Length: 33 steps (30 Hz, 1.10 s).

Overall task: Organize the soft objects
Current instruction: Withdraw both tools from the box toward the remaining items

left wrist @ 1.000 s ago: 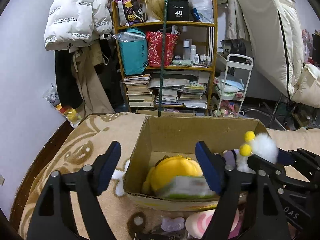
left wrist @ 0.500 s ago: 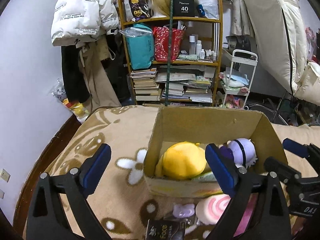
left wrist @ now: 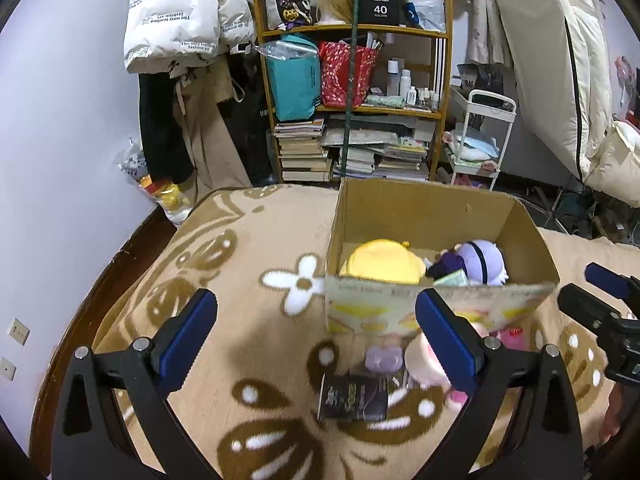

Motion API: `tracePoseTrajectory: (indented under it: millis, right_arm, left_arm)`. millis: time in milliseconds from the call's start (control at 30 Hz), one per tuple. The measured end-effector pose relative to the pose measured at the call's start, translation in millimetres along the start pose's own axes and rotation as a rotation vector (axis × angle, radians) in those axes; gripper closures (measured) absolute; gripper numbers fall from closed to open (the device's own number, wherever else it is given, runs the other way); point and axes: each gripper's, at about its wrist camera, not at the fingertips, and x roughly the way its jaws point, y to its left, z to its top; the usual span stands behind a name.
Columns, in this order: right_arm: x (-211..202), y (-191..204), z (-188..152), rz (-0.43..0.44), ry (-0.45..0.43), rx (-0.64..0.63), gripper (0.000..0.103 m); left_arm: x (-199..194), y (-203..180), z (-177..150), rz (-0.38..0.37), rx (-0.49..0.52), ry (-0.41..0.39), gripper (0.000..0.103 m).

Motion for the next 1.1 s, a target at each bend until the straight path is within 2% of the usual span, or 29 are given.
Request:
tracePoseTrajectory:
  millis: [433, 633, 1100]
  right_arm:
    - [-26, 0, -20, -0.031, 0.009, 0.015, 0.0]
    - [-36, -1, -26, -0.04, -0.006, 0.039, 0.0]
    - [-15, 3, -30, -0.064, 0.03, 0.007, 0.0]
  left_arm:
    - [-24, 3, -36, -0.001, -0.027, 0.072, 0.004]
    - [-27, 2, -46, 0.021, -0.012, 0.103, 0.004]
    - [-9, 2, -46, 0.001, -0.023, 0.151, 0.004]
